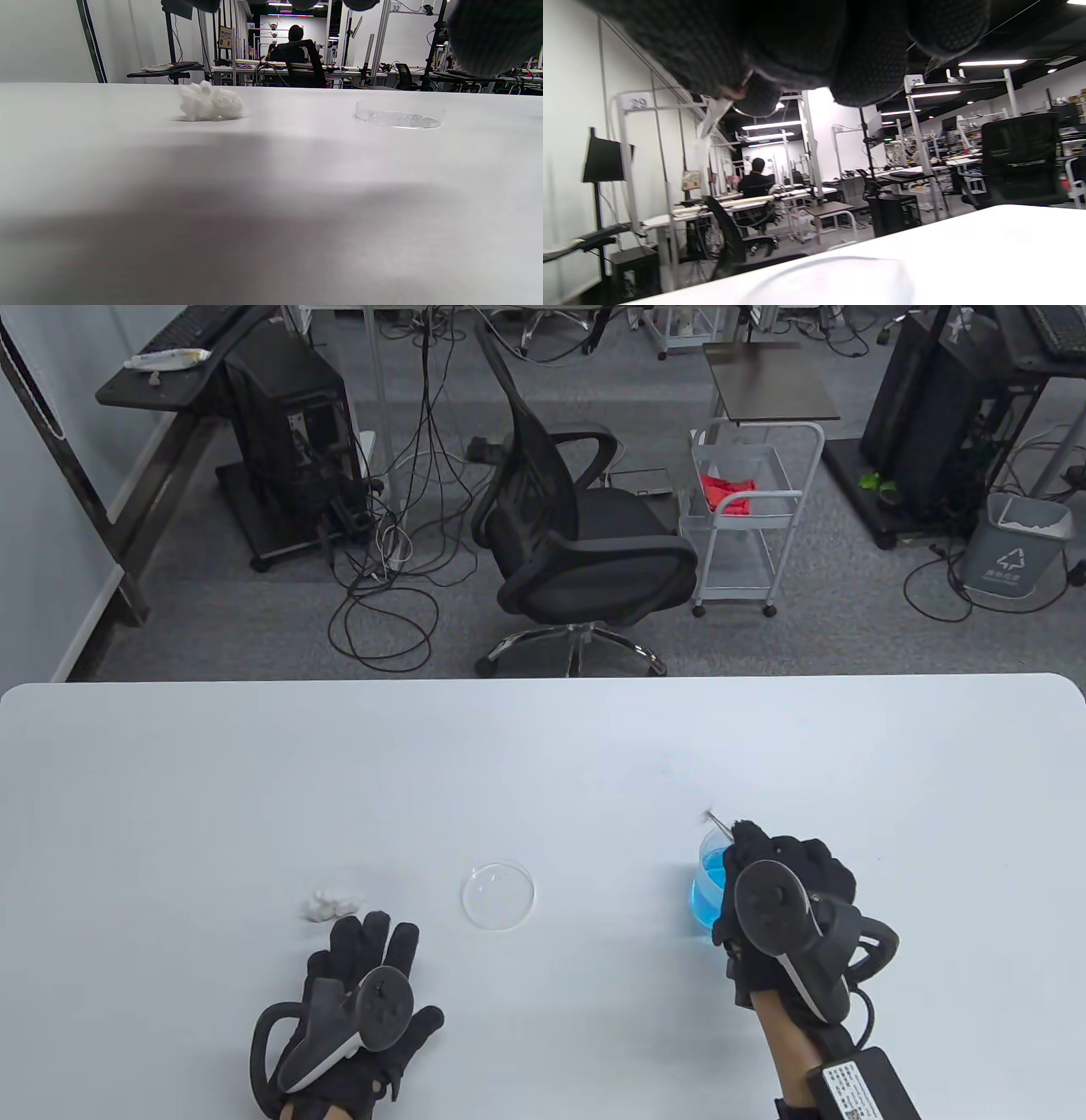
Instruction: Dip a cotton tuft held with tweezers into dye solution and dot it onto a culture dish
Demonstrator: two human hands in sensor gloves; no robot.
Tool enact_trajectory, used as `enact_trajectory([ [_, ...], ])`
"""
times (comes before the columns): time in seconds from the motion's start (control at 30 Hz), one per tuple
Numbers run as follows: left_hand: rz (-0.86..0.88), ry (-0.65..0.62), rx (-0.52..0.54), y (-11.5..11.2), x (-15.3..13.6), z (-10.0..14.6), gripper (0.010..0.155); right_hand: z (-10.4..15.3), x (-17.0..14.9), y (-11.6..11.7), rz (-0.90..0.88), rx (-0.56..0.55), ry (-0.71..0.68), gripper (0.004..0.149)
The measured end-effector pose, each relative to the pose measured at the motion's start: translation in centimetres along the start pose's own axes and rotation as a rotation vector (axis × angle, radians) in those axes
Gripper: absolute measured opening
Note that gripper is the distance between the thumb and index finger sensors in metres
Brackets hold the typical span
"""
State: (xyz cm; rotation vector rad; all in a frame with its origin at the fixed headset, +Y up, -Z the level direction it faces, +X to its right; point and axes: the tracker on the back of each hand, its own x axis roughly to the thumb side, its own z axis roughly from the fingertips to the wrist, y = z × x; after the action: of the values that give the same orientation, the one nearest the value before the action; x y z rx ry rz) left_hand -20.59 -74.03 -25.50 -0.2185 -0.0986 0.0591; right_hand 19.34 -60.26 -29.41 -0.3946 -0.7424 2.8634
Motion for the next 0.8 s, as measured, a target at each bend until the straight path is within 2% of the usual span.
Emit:
enact_trajectory([
  [0.17, -0.008, -0.007, -0.012, -0.1, 0.3, -0.1, 0.092, -0.5, -1.5, 2.3, 0.087, 0.048, 0.029, 0.033],
  [0.4, -0.004, -0.006, -0.021, -0.1, 0.3, -0.2, 0.092, -0.6, -1.6, 5.2, 0.196, 0.134, 0.007, 0.033],
  [0.8, 0.011, 0.005, -0.037, -0.2, 0.0, -0.4, 0.092, -1.8, -0.5, 6.9, 0.307, 0.295, 0.013, 0.033],
])
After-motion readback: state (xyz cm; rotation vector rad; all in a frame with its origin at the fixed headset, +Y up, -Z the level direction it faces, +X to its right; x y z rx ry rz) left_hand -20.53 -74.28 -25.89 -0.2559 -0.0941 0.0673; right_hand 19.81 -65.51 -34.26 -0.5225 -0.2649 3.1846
